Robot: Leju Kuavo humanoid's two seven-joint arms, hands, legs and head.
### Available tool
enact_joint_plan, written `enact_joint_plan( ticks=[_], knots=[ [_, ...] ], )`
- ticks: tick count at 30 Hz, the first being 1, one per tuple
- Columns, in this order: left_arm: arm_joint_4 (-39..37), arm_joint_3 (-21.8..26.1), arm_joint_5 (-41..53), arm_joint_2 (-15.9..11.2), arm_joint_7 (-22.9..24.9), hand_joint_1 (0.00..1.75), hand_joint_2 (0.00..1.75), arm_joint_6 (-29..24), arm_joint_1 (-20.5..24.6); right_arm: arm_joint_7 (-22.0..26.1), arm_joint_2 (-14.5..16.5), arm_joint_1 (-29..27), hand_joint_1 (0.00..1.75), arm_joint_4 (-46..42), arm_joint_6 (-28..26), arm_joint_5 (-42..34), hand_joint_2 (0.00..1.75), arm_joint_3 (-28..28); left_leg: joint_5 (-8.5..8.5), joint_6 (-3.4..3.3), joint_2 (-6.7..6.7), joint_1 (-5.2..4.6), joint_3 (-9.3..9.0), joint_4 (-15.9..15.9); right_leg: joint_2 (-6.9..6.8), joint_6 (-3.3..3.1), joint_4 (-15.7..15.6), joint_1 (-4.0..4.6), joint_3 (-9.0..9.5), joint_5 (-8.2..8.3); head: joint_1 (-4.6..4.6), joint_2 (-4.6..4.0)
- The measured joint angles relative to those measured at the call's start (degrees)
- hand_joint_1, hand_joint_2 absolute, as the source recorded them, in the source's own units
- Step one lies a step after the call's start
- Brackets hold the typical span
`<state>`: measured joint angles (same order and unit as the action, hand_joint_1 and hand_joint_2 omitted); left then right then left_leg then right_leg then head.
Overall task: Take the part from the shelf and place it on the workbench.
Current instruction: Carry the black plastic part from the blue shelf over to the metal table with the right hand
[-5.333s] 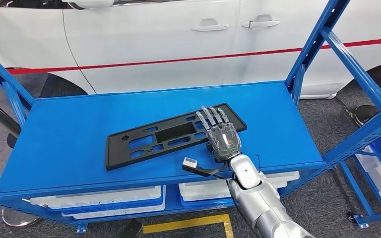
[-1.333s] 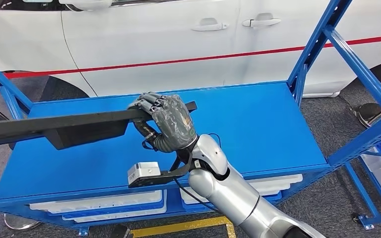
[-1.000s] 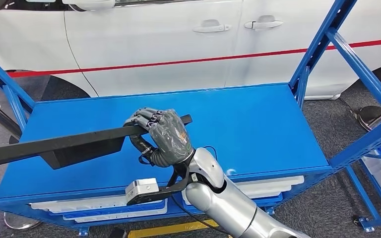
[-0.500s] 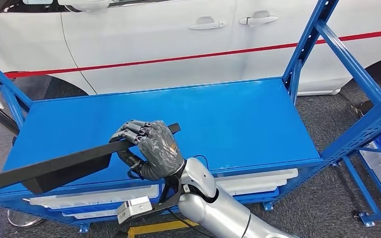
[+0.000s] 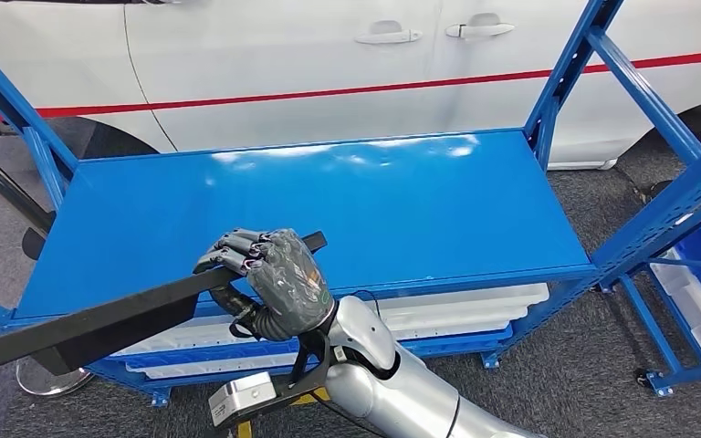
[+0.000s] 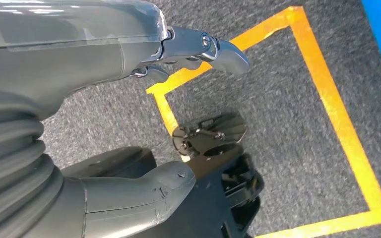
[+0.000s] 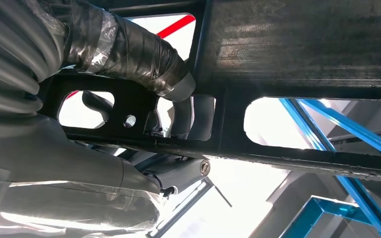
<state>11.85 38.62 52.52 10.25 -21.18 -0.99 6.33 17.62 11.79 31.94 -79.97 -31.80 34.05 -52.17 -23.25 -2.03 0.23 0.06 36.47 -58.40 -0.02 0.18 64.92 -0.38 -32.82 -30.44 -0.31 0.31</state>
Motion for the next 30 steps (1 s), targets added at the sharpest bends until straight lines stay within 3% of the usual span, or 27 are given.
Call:
enact_joint_plan(
  ticks=[2, 5, 7, 9, 10, 11, 12, 14, 16, 18, 20, 21, 22, 23, 25, 26, 27, 28, 29, 30],
  knots=[
    [0.0, 0.0, 0.25, 0.17, 0.01, 0.0, 1.75, 0.14, 0.04, -0.2, -0.03, 0.06, 1.75, -0.07, -0.04, 0.18, 1.75, -0.02, 0.62, 0.61, 0.01, -0.02, 0.56, -0.35, -0.02, -0.53, -5.25, 0.38, 3.31, -0.01, 0.0, 0.0],
    [0.0, -0.01, 0.41, 0.29, 0.02, 0.0, 1.75, 0.22, 0.1, -0.37, -0.11, 0.1, 1.75, -0.14, -0.06, 0.26, 1.75, -0.03, 1.21, 1.71, 0.02, 0.14, 0.97, -0.31, -0.11, -1.19, -6.48, 0.36, 3.0, 0.91, -0.02, 0.0],
    [0.0, -0.01, 0.45, 0.31, 0.04, 0.0, 1.75, 0.23, 0.08, -0.41, -0.15, 0.12, 1.75, -0.16, -0.07, 0.31, 1.75, -0.03, -2.07, 2.31, -0.06, 0.25, 2.03, -2.63, -0.33, -2.06, -6.88, -0.01, 1.87, 2.29, -0.03, 0.0],
    [0.0, -0.02, 0.74, 0.31, 0.07, 0.0, 1.75, 0.26, 0.12, -0.52, -0.17, 0.12, 1.75, -0.17, -0.09, 0.56, 1.75, -0.03, -7.78, 2.88, -0.08, 0.57, 3.65, -8.67, -0.43, -2.49, -6.88, -0.02, 0.29, 3.58, -0.04, 0.0],
    [0.0, -0.02, 0.94, 0.31, 0.07, 0.0, 1.75, 0.26, 0.16, -0.6, -0.2, 0.08, 1.75, -0.17, -0.1, 0.75, 1.75, -0.03, -9.63, 3.17, -0.08, 0.72, 4.23, -12.09, -0.45, -2.45, -6.79, -0.01, -0.58, 4.19, -0.04, 0.0],
    [0.0, -0.02, 1.16, 0.31, 0.07, 0.0, 1.75, 0.28, 0.23, -0.68, -0.24, 0.05, 1.75, -0.17, -0.11, 0.95, 1.75, -0.03, -10.03, 3.41, -0.07, 0.85, 4.24, -14.61, -0.48, -2.39, -6.62, 0.0, -1.52, 4.82, -0.04, 0.0],
    [0.0, -0.02, 1.31, 0.31, 0.07, 0.0, 1.75, 0.29, 0.3, -0.72, -0.28, 0.02, 1.75, -0.17, -0.13, 1.12, 1.75, -0.03, -9.13, 3.59, -0.07, 0.99, 3.52, -15.62, -0.51, -2.28, -6.41, -0.02, -2.49, 5.4, -0.04, 0.0],
    [0.0, -0.03, 1.53, 0.31, 0.06, 0.0, 1.75, 0.31, 0.48, -0.79, -0.34, 0.0, 1.75, -0.17, -0.2, 1.36, 1.75, -0.03, -5.8, 3.72, -0.07, 1.23, -0.65, -12.03, -0.52, -1.94, -5.82, -0.08, -4.31, 6.43, -0.05, 0.0],
    [0.0, -0.04, 1.6, 0.31, 0.0, 0.0, 1.75, 0.33, 0.76, -0.83, -0.34, -0.04, 1.75, -0.2, -0.38, 1.67, 1.75, -0.03, -5.87, 3.42, -0.16, 1.15, -6.5, -3.93, -0.5, -1.38, -5.35, -0.04, -5.4, 7.26, -0.04, 0.0],
    [0.0, -0.04, 1.62, 0.31, -0.12, 0.0, 1.75, 0.37, 0.95, -0.81, -0.33, -0.1, 1.75, -0.22, -0.6, 2.05, 1.75, -0.03, -7.31, 2.81, -0.29, 0.81, -9.26, 0.85, -0.59, -0.67, -5.45, -0.03, -5.63, 8.25, -0.04, 0.0],
    [-0.01, -0.04, 1.64, 0.31, -0.24, 0.0, 1.75, 0.42, 0.95, -0.79, -0.38, -0.22, 1.75, -0.21, -0.79, 2.33, 1.75, -0.04, -6.48, 1.98, -0.2, 0.74, -8.86, 1.53, -0.6, 0.05, -5.87, -0.11, -5.71, 9.12, -0.03, 0.0],
    [-0.02, -0.04, 1.67, 0.32, -0.28, 0.0, 1.75, 0.44, 0.95, -0.79, -0.45, -0.29, 1.75, -0.2, -0.89, 2.42, 1.75, -0.04, -5.79, 1.44, -0.06, 0.83, -8.4, 1.71, -0.48, 0.33, -5.48, -0.14, -6.11, 8.35, -0.02, 0.0],
    [-0.03, -0.04, 1.7, 0.33, -0.33, 0.0, 1.75, 0.48, 0.96, -0.8, -0.52, -0.38, 1.75, -0.19, -0.95, 2.48, 1.75, -0.05, -4.99, 0.84, 0.11, 0.93, -7.75, 1.88, -0.36, 0.52, -4.22, -0.18, -6.72, 6.44, -0.01, 0.0],
    [-0.04, -0.04, 1.78, 0.34, -0.37, 0.0, 1.75, 0.52, 1.0, -0.81, -0.62, -0.47, 1.75, -0.18, -0.99, 2.54, 1.75, -0.05, -4.19, 0.37, 0.26, 1.02, -6.94, 1.92, -0.25, 0.64, -1.73, -0.25, -7.55, 3.45, 0.0, 0.0],
    [-0.04, -0.04, 1.95, 0.34, -0.43, 0.0, 1.75, 0.62, 1.03, -0.83, -0.79, -0.68, 1.75, -0.17, -1.03, 2.58, 1.75, -0.05, -2.75, -0.07, 0.33, 0.83, -4.94, 1.73, -0.18, 0.81, 5.26, -0.34, -9.11, -2.12, 0.01, 0.0],
    [-0.04, -0.04, 2.01, 0.36, -0.43, 0.0, 1.75, 0.63, 1.04, -0.83, -0.9, -0.81, 1.75, -0.17, -1.02, 2.61, 1.75, -0.05, -2.05, -0.03, 0.35, 0.75, -3.9, 1.59, -0.17, 0.89, 8.32, -0.34, -9.38, -3.06, 0.01, 0.0],
    [-0.04, -0.04, 2.03, 0.4, -0.37, 0.0, 1.75, 0.63, 1.07, -0.83, -0.98, -0.91, 1.75, -0.16, -1.02, 2.61, 1.75, -0.05, -1.41, 0.03, 0.37, 0.69, -2.85, 1.39, -0.17, 0.92, 9.99, -0.34, -8.99, -2.45, 0.0, 0.0],
    [-0.04, -0.04, 2.03, 0.5, -0.28, 0.0, 1.75, 0.61, 1.17, -0.83, -1.05, -0.98, 1.75, -0.16, -1.01, 2.63, 1.75, -0.05, -0.79, 0.12, 0.39, 0.66, -1.77, 1.1, -0.17, 0.86, 9.87, -0.34, -7.7, -0.81, 0.01, 0.0],
    [-0.04, -0.04, 2.03, 0.62, -0.15, 0.0, 1.75, 0.56, 1.33, -0.83, -1.09, -1.01, 1.75, -0.16, -1.01, 2.68, 1.75, -0.05, -0.25, 0.28, 0.37, 0.64, -0.74, 0.74, -0.17, 0.71, 7.85, -0.33, -5.41, 0.85, -0.01, 0.0],
    [-0.04, -0.04, 2.03, 0.81, -0.03, 0.0, 1.75, 0.51, 1.54, -0.83, -1.09, -0.99, 1.75, -0.17, -1.02, 2.78, 1.75, -0.05, 0.2, 0.47, 0.34, 0.59, 0.16, 0.33, -0.16, 0.49, 4.34, -0.29, -2.36, 1.49, -0.01, 0.0]
  ],
)
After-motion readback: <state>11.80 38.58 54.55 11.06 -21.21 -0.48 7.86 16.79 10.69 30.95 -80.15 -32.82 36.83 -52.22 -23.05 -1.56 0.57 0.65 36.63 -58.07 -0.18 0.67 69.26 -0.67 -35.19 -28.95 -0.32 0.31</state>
